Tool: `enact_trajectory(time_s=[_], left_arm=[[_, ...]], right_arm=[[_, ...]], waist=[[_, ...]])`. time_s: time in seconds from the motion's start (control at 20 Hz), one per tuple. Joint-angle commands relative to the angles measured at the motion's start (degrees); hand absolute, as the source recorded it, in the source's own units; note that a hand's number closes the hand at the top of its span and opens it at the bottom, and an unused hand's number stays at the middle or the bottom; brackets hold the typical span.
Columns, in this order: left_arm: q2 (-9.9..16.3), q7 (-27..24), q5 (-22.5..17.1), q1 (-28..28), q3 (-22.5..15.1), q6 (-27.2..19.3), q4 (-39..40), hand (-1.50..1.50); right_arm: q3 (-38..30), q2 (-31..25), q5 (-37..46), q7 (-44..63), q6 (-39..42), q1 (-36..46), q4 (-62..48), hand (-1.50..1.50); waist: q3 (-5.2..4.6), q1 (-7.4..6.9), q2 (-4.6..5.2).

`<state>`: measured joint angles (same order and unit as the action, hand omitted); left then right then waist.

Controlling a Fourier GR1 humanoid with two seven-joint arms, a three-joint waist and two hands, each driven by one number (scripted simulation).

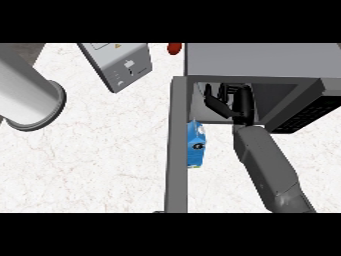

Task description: Pick up the milk, place it into the microwave and close the microwave

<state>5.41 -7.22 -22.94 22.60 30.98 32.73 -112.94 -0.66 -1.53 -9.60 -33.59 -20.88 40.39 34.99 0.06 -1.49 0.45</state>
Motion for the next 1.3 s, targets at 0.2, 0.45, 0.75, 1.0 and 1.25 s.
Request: enact_trajectory(time_s=[0.2, 0.45, 0.75, 1.0, 1.25], left_arm=[[-0.45, -1.7, 1.23, -1.22, -0.03, 1.73, 3.22, -1.5], [-0.31, -3.1, 3.27, -3.07, -0.24, 1.66, 5.16, -1.5], [1.26, -3.39, 1.66, -3.32, 0.66, 3.37, 7.11, -1.5], [1.41, -4.23, 3.02, -3.43, 0.71, 3.68, 7.47, -1.5], [2.42, -2.02, 0.66, -4.22, 0.68, 3.66, 6.22, -1.5]], right_arm=[[-4.98, -1.82, 1.69, -10.78, -2.51, 10.12, -15.23, 1.5], [-3.24, -1.86, 5.86, -11.11, -9.86, 15.05, -20.9, 1.5], [0.06, -2.97, 11.71, -9.85, -22.48, 19.34, -25.73, 1.5], [-0.78, -5.24, 12.12, -6.88, -26.62, 21.3, -28.76, 1.5], [-2.86, -5.69, 10.86, -8.75, -29.08, 19.41, -28.28, 1.5]], waist=[[0.0, -0.67, 0.28], [-0.02, -1.45, 0.67], [-0.05, -2.72, 1.07], [0.02, -3.74, 1.66], [0.15, -4.12, 1.91]])
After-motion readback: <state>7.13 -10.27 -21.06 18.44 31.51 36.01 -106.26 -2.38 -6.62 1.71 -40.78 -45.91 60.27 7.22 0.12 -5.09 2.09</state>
